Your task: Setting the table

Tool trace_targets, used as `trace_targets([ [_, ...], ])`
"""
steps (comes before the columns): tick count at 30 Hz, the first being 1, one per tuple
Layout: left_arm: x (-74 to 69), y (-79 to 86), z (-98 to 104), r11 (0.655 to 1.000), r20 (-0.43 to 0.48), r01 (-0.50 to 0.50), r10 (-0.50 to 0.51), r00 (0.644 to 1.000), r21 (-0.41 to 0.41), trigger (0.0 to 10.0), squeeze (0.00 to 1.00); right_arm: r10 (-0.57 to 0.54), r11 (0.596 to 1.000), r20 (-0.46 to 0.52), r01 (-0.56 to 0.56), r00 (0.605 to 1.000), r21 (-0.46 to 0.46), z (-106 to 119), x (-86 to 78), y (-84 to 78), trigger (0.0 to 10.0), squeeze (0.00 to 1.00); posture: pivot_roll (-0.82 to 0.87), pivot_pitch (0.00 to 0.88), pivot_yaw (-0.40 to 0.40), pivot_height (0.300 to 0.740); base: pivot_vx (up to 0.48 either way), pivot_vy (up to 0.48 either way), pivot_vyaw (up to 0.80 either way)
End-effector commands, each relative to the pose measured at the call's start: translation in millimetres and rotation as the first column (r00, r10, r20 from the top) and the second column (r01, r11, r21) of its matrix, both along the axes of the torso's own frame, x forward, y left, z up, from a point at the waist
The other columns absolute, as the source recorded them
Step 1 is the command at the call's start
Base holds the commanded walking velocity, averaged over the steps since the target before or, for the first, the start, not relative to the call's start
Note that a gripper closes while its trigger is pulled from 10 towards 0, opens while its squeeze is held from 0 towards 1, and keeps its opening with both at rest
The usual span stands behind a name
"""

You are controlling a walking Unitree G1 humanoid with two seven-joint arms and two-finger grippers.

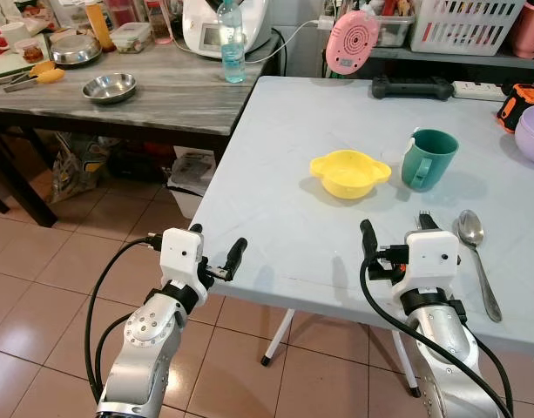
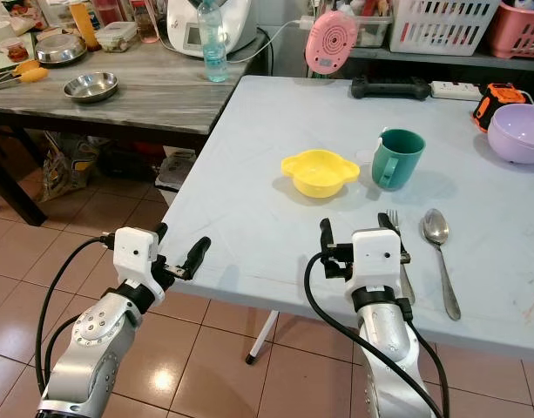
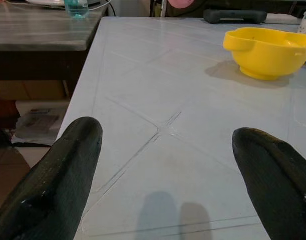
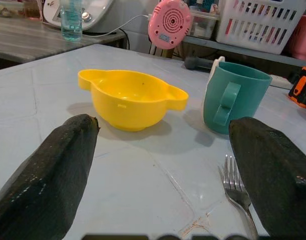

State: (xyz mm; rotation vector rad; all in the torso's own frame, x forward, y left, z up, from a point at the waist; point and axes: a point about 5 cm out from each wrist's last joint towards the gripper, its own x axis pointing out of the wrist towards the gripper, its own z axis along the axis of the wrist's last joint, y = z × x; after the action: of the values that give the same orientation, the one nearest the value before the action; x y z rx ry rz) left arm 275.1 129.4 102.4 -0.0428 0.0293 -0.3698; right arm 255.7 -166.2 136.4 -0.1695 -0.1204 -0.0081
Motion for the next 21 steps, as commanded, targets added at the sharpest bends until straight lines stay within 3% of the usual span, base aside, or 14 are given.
trace_targets([
  [1,-0.1,-0.2,1.2,1.0,-0.002,0.011,-0.011,1.0,0.001,10.0,0.0,-0.001,1.0,-0.009,0.001,1.0,0.0,-0.4,0.2,-0.2,10.0,0.0,-0.03,0.071,0.062,0.74,0.0,0.0,-0.54],
  [15,1.4,0.8,4.0,1.0,0.01,0.016,-0.016,1.0,0.002,10.0,0.0,0.014,1.0,-0.007,-0.014,1.0,0.004,-0.5,4.4,2.7,10.0,0.0,-0.02,0.055,0.052,0.74,0.22,0.0,-0.65],
  [21,0.8,0.8,3.4,1.0,0.012,0.014,-0.015,1.0,0.005,10.0,0.0,0.026,1.0,-0.003,-0.026,1.0,0.004,-0.1,7.2,4.7,10.0,0.0,-0.01,0.05,0.049,0.74,0.264,0.0,-0.15],
])
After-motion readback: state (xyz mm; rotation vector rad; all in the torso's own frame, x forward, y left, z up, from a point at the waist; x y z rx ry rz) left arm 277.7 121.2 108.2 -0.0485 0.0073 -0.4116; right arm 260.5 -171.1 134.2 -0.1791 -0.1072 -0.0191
